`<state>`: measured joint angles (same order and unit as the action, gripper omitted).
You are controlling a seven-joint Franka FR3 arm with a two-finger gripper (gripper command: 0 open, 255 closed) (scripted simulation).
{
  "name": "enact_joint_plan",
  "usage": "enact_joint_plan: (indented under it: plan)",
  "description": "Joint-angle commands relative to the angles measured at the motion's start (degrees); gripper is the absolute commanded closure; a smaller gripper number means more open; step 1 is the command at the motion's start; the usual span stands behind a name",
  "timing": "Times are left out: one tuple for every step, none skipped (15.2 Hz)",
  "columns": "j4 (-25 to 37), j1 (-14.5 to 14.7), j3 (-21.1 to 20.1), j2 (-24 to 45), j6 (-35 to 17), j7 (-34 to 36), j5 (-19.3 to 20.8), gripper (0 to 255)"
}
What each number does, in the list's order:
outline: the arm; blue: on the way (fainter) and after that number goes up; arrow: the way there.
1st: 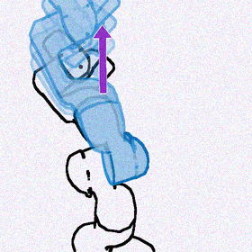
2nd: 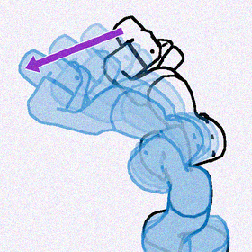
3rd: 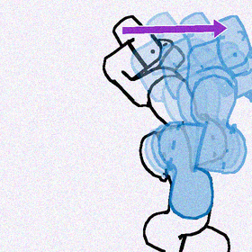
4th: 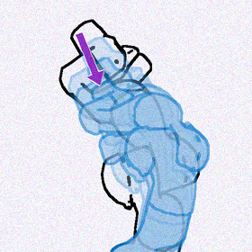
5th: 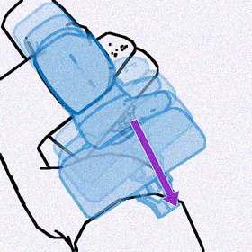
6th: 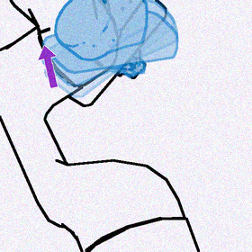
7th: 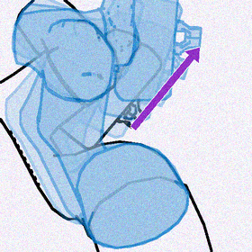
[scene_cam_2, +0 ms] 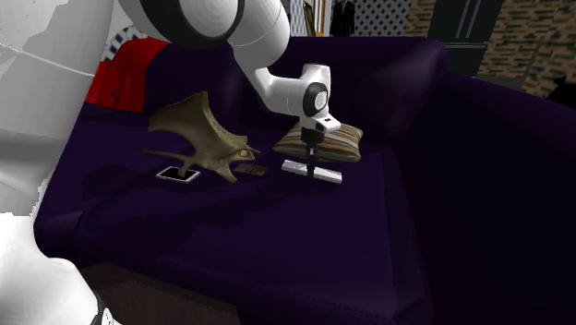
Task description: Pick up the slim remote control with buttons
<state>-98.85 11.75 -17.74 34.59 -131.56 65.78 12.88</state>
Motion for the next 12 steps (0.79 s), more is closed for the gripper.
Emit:
enact_joint_plan:
  plan:
    - [-0.11,-0.22,-0.27,-1.07,0.94,-0.20,-0.36,255]
    - [-0.03,-0.30,-0.39,-1.54,1.47,-0.31,-0.54,255]
    - [0.07,-0.38,-0.52,-2.01,2.02,-0.41,-0.71,255]
    - [0.17,-0.46,-0.64,-2.47,2.57,-0.52,-0.89,255]
    - [0.29,-0.54,-0.75,-2.91,3.12,-0.62,-1.06,255]
    - [0.43,-0.62,-0.87,-3.35,3.68,-0.72,-1.24,255]
    - [0.57,-0.69,-0.98,-3.79,4.24,-0.82,-1.41,255]
    - [0.73,-0.76,-1.09,-4.21,4.81,-0.93,-1.58,255]
    - [0.91,-0.82,-1.19,-4.63,5.38,-1.03,-1.75,255]
    - [1.09,-0.89,-1.29,-5.04,5.96,-1.13,-1.91,255]
    - [1.11,-0.90,-1.31,-5.10,6.05,-1.14,-1.94,255]
    - [1.12,-0.90,-1.31,-5.10,6.05,-1.14,-1.94,255]
